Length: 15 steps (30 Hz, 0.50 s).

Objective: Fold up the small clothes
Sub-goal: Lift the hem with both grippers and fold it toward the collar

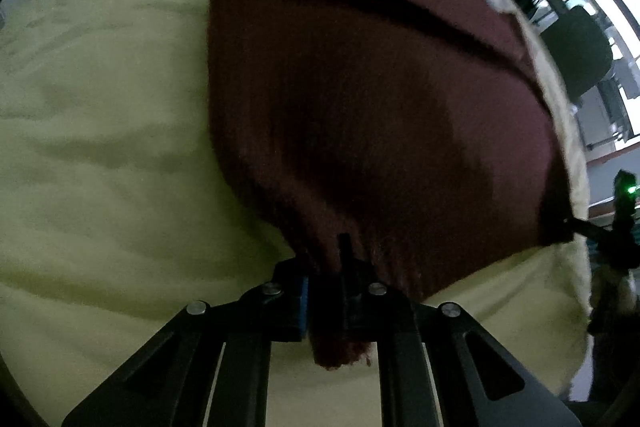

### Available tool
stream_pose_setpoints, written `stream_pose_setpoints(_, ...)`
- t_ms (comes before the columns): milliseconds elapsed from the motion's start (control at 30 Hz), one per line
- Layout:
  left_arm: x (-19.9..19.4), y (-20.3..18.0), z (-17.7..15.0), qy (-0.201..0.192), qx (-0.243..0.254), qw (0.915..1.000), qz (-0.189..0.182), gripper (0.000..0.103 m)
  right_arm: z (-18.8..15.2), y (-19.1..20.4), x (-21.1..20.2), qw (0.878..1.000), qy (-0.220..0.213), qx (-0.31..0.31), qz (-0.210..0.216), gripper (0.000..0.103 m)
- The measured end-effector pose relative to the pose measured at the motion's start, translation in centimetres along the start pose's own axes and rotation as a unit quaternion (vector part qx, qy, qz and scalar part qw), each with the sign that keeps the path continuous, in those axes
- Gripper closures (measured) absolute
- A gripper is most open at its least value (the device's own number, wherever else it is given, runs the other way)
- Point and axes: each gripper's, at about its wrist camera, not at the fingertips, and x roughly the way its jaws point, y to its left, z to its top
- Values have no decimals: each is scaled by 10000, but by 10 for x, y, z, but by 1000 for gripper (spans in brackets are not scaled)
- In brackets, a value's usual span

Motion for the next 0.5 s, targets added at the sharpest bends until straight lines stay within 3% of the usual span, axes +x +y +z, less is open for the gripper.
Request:
stream_pose_setpoints(200,-31,5,32,-358,-124,9990,-220,94,34,3,-36,9975,-566,75,409,92)
stream_pose_setpoints(300,-45,7,66,-552,-135,9980,-284,94,55,11,-50,9954,-812,31,513,92)
stream_pose_setpoints(500,-72,-4,125,-1037,-56,9943,-225,94,101,25,-81,9883,-1468,-184,360,92)
